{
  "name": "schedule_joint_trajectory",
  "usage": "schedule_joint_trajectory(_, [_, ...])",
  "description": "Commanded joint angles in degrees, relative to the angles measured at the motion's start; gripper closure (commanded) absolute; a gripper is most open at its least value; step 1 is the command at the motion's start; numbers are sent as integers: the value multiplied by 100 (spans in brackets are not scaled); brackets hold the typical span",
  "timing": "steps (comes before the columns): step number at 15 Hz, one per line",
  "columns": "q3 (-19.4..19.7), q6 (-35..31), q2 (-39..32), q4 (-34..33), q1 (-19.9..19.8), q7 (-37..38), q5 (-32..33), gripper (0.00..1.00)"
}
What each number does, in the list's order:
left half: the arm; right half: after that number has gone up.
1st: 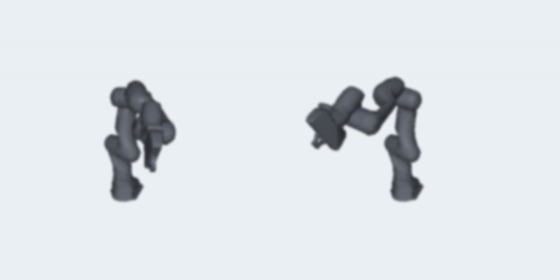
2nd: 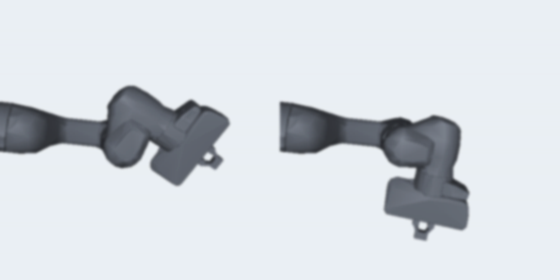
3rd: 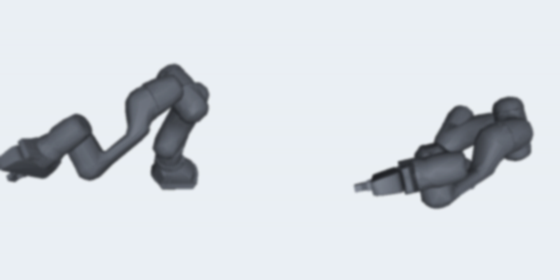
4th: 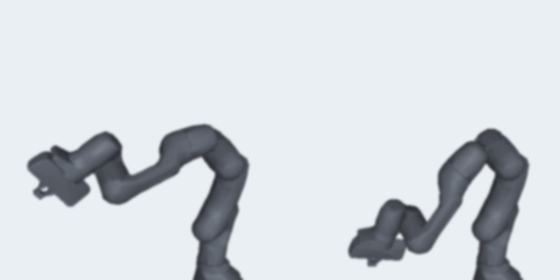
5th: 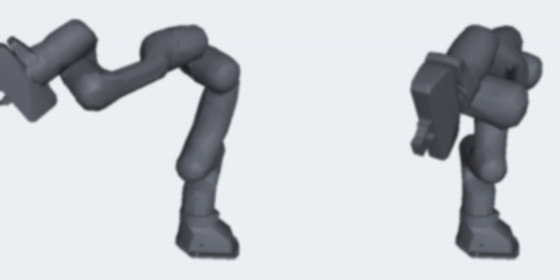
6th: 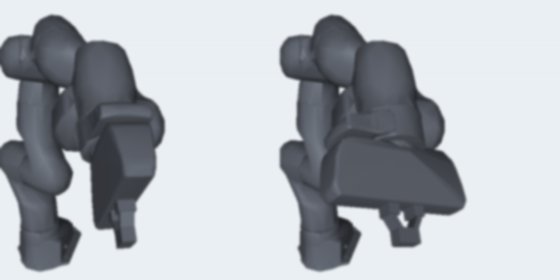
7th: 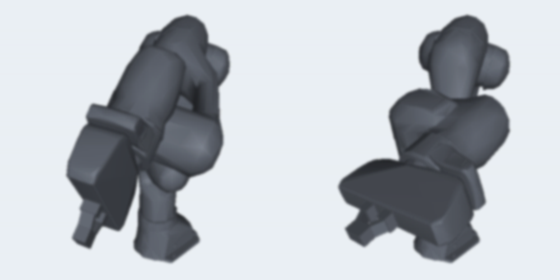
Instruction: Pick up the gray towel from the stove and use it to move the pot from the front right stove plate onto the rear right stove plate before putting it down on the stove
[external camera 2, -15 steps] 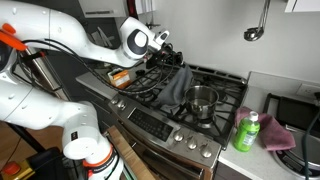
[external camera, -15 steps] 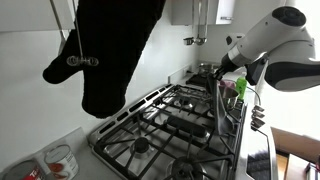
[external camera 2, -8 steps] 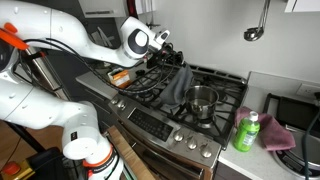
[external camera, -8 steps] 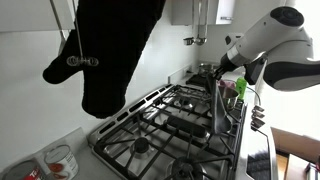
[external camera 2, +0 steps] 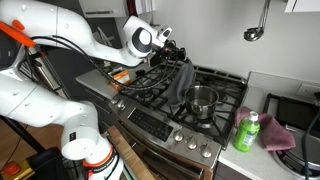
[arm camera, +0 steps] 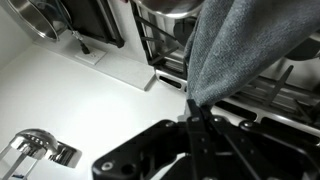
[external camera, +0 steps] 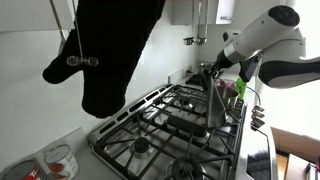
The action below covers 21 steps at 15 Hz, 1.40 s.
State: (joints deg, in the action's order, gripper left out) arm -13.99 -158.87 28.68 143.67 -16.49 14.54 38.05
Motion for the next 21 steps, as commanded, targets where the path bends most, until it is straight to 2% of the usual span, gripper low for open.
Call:
schedule_joint_trajectory(1, [-307, -328, -418, -189, -404, 324, 478, 99])
schedule_joint_trajectory(4, [-633, -484, -689, -287, -796, 771, 946, 99])
schedule_joint_trajectory(9, [-1305, -1075, -960, -625, -1613, 2155, 2098, 99])
schedule_joint_trajectory(12, [-1597, -1107, -1104, -765, -1898, 2663, 2628, 99])
schedule_joint_trajectory(13, [-1682, -1032, -1146, -787, -1954, 2785, 2768, 72])
schedule_joint_trajectory(14, [-1719, -1010, -1219, -793, -1957, 2830, 2817, 71])
schedule_joint_trajectory(15, [-1765, -998, -1259, -798, -1978, 2888, 2882, 66])
schedule_joint_trajectory(17, [-1805, -938, -1305, -800, -1971, 2895, 2897, 51])
schedule_joint_trajectory(21, [-1694, -857, -1374, -718, -1780, 2494, 2482, 20])
